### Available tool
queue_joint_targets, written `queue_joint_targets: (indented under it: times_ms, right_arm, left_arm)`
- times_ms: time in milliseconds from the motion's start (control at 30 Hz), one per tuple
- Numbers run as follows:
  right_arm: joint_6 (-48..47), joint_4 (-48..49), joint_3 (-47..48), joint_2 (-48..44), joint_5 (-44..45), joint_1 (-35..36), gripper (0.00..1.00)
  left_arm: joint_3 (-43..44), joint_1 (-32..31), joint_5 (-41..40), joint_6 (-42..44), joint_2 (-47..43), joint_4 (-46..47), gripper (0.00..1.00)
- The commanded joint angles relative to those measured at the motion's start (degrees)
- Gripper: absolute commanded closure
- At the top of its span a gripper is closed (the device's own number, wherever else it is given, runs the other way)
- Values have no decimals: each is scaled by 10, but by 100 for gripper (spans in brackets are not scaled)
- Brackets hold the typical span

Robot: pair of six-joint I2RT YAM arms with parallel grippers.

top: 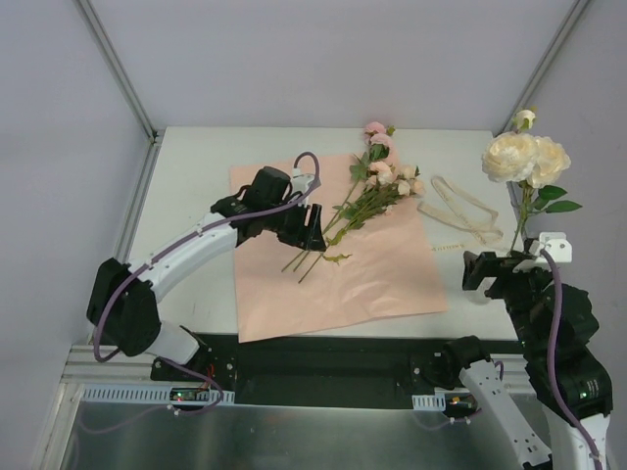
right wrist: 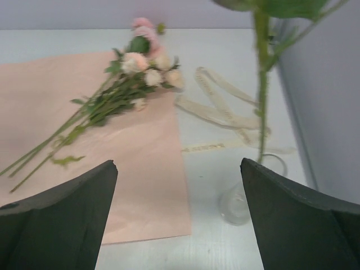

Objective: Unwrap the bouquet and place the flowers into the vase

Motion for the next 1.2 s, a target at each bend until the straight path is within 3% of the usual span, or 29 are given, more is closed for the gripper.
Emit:
queue_joint_targets:
  times_ms: [0, 133, 367, 533, 1167]
  right_arm:
    - [0, 12, -15, -10, -261, -1, 6]
    - [31, 32, -48, 5, -349, -1, 7]
    - [81, 79, -106, 18, -405, -1, 7]
    - [79, 84, -121, 26, -432, -1, 8]
    - [73, 83, -124, 35, -441, -1, 7]
  left_arm:
    - [78, 2, -19, 9, 82, -10, 48]
    - [167, 2, -49, 32, 205, -57, 56]
    - [327, 7, -148, 67, 363, -119, 73]
    - [397, 7, -164, 56, 438, -130, 82]
    - [472, 7, -197, 42, 532, -139, 86]
